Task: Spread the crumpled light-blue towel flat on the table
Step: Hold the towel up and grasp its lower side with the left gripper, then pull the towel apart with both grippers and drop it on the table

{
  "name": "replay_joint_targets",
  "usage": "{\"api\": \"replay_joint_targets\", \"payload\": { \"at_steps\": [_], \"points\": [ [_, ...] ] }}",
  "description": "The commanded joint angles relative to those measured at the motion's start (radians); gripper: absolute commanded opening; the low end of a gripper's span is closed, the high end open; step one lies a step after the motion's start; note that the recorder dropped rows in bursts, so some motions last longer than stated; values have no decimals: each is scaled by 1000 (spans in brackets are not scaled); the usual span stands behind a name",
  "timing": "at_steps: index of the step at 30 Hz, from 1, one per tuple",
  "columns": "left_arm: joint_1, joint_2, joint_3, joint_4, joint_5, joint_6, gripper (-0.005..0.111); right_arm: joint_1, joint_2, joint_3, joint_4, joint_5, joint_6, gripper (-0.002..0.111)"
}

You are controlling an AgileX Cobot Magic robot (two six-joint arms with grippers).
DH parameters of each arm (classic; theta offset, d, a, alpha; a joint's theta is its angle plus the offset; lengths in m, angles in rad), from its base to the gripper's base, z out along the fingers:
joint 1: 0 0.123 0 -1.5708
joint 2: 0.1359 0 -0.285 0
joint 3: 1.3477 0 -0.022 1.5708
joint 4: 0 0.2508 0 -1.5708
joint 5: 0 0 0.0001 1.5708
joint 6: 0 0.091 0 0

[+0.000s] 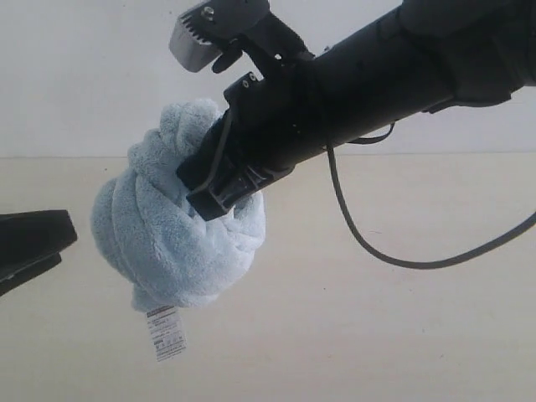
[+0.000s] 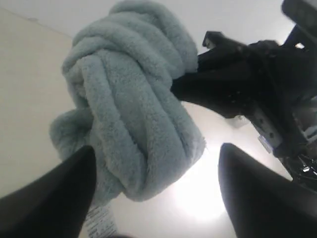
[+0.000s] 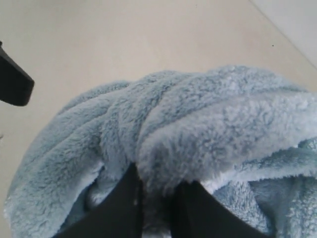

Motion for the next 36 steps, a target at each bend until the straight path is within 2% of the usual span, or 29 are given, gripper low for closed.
{"api": "replay_joint_targets", "payload": {
  "at_steps": [1, 5, 6, 8, 9, 11, 12, 13, 19, 26, 31, 36],
  "points": [
    [-64, 164, -53, -14, 28, 95, 66, 4, 3, -14, 14, -6, 1, 0],
    [-155, 277, -136, -14, 20, 120, 66, 4, 4, -14, 15, 17, 1, 0],
    [-180, 292, -155, -14, -7, 120, 66, 4, 4, -14, 17, 17, 1, 0],
    [-223, 321, -178, -14, -143, 120, 64, 4, 4, -14, 19, 26, 1, 0],
    [-239, 338, -184, -14, -193, 120, 56, 4, 4, -14, 19, 37, 1, 0],
    [-245, 376, -184, -14, -206, 128, 20, 4, 4, -14, 19, 68, 1, 0],
    [-245, 387, -186, -14, -209, 133, 6, 4, 4, -14, 17, 80, 1, 0],
    [-245, 396, -186, -14, -213, 156, 5, 4, 3, -14, 15, 92, 1, 0],
    [-245, 404, -186, -14, -275, 165, 4, 2, 3, -14, 6, 109, 16, 0],
    [-245, 404, -186, -14, -398, 180, 4, 2, -1, -14, -285, 105, 308, 0],
    [-245, 404, -186, -14, -495, 184, 4, -2, -44, -14, -307, 67, 323, 0],
    [-245, 404, -182, 17, -623, 180, 4, -120, -129, -14, -319, 75, 442, 0]
  ]
}}
